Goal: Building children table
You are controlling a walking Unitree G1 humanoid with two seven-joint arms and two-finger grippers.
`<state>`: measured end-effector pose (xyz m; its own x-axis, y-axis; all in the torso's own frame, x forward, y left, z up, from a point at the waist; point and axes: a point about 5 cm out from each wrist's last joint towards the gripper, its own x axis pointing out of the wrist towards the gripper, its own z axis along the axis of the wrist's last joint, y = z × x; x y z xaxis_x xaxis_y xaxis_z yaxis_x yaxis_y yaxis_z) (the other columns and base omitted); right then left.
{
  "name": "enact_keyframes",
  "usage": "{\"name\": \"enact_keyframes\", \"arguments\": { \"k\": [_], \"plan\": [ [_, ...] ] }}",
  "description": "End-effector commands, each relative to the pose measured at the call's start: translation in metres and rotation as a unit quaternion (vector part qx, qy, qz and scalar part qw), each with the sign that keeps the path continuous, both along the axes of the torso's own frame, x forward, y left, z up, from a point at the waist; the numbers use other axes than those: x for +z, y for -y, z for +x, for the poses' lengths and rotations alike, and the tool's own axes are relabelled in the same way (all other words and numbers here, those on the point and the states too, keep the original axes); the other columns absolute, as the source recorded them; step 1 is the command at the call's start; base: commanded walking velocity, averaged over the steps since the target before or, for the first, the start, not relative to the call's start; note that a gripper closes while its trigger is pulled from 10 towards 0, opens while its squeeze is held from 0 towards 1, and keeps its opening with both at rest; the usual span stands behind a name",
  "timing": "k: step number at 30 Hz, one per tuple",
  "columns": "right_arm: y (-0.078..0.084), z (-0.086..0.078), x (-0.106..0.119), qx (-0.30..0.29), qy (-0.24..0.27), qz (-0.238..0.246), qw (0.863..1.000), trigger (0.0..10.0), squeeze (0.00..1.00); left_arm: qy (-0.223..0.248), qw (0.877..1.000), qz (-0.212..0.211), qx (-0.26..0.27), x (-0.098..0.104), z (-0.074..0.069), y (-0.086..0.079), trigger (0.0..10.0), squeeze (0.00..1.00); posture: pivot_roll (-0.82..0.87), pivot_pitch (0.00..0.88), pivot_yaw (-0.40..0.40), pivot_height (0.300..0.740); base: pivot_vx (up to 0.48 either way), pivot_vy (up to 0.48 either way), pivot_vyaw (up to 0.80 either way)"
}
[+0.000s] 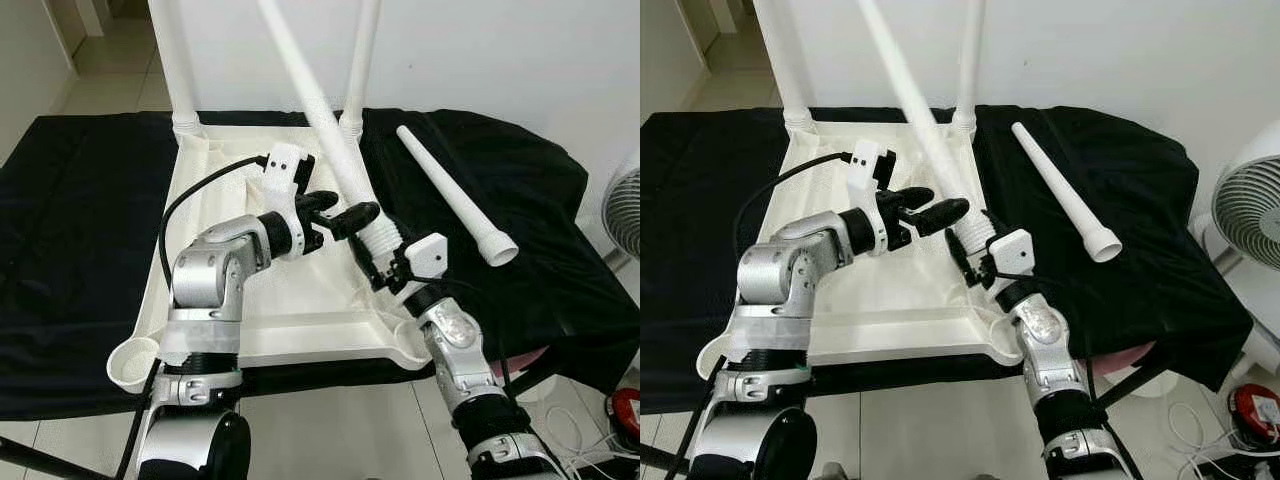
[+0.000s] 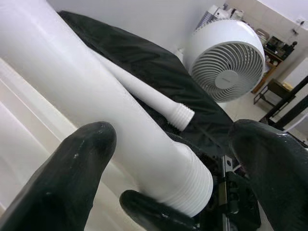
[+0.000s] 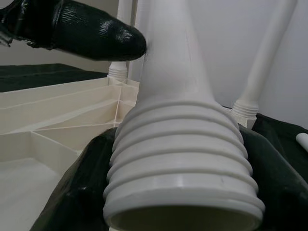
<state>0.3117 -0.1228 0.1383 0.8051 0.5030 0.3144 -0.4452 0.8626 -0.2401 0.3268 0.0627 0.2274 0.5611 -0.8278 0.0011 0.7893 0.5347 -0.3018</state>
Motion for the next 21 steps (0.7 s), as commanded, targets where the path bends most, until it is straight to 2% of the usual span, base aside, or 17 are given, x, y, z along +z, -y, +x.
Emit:
{"name": "enact_keyframes", "arguments": {
  "k": [1,6,14,21],
  "plan": [
    [0.000,-0.001,0.004,0.005,0.012,-0.005,1.000,10.0,0.00,-0.015,1.000,-0.001,-0.017,-0.001,0.000,0.003,10.0,0.00,-0.07,0.000,-0.022,0.740,0.000,0.000,0.00],
    [-0.003,-0.002,0.006,0.010,0.017,-0.007,1.000,10.0,0.00,-0.037,0.999,0.004,-0.016,-0.003,0.003,0.004,10.0,0.00,-0.07,0.000,-0.019,0.740,0.000,0.000,0.00],
    [-0.006,-0.001,0.010,-0.011,0.029,-0.008,0.999,10.0,0.00,-0.062,0.997,0.047,0.001,-0.012,0.006,0.002,10.0,0.00,-0.08,0.000,-0.008,0.740,0.000,0.000,0.00],
    [-0.012,-0.004,0.008,0.002,0.022,-0.005,1.000,10.0,0.00,-0.075,0.996,0.035,0.015,-0.014,0.009,0.003,10.0,0.00,-0.08,0.000,-0.010,0.740,0.000,0.000,0.00]
  ]
}}
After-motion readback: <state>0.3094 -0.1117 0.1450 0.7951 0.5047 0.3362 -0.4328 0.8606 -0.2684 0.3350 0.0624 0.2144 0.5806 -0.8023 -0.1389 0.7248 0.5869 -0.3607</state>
